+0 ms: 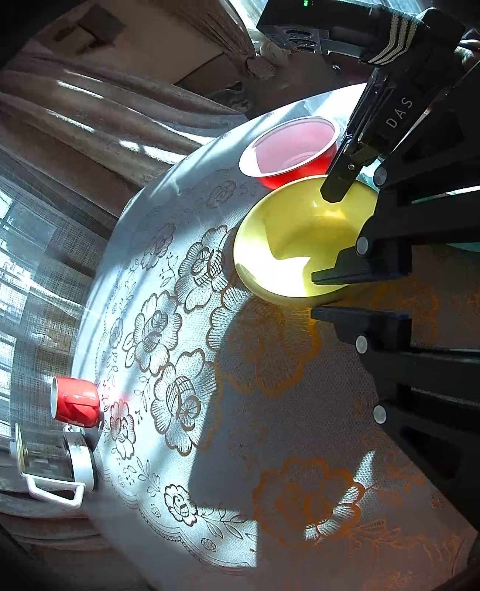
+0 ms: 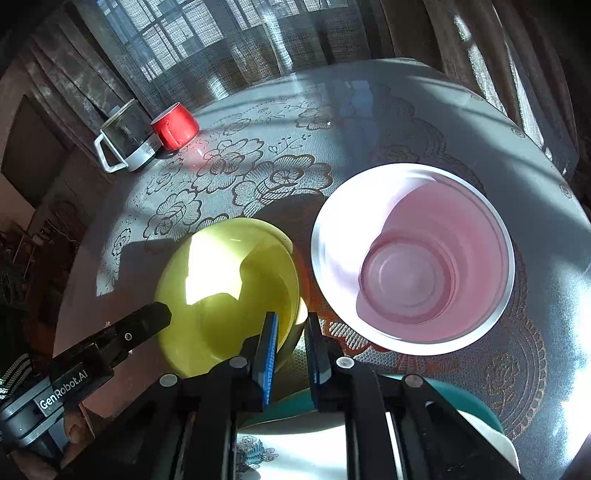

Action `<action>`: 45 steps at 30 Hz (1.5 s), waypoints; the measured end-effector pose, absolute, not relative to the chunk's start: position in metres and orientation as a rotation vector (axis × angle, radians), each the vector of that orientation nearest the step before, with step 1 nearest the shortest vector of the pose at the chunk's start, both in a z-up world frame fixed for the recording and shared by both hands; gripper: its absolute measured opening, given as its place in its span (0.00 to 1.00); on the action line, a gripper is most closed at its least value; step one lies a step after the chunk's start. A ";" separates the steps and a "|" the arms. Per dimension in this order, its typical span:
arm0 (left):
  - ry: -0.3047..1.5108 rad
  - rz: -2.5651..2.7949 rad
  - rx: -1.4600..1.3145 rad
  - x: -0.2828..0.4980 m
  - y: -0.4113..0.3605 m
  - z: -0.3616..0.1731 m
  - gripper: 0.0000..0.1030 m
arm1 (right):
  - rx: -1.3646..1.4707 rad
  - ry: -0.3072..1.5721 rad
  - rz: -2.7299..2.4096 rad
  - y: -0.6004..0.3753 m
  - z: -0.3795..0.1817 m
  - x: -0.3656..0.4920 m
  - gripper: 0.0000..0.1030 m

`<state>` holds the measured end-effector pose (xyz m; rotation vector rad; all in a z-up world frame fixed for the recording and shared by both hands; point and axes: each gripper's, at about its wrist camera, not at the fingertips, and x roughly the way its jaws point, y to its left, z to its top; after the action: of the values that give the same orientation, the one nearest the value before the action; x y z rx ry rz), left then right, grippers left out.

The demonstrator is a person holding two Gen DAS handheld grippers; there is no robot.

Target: Organize plates and bowls

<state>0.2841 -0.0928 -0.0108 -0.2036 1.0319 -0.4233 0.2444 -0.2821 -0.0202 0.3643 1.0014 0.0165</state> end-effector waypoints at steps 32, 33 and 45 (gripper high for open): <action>0.853 -0.340 -0.218 0.165 -0.009 0.036 0.11 | 0.378 0.893 0.202 -0.212 0.014 0.164 0.14; 0.847 -0.341 -0.220 0.162 -0.007 0.037 0.11 | 0.379 0.890 0.204 -0.210 0.014 0.161 0.14; 0.815 -0.345 -0.233 0.126 0.011 0.041 0.11 | 0.391 0.873 0.236 -0.196 0.014 0.129 0.14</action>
<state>0.1258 0.0109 0.0411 -0.2329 0.8145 -0.3447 0.1293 -0.1964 0.0136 0.3907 0.8732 0.2356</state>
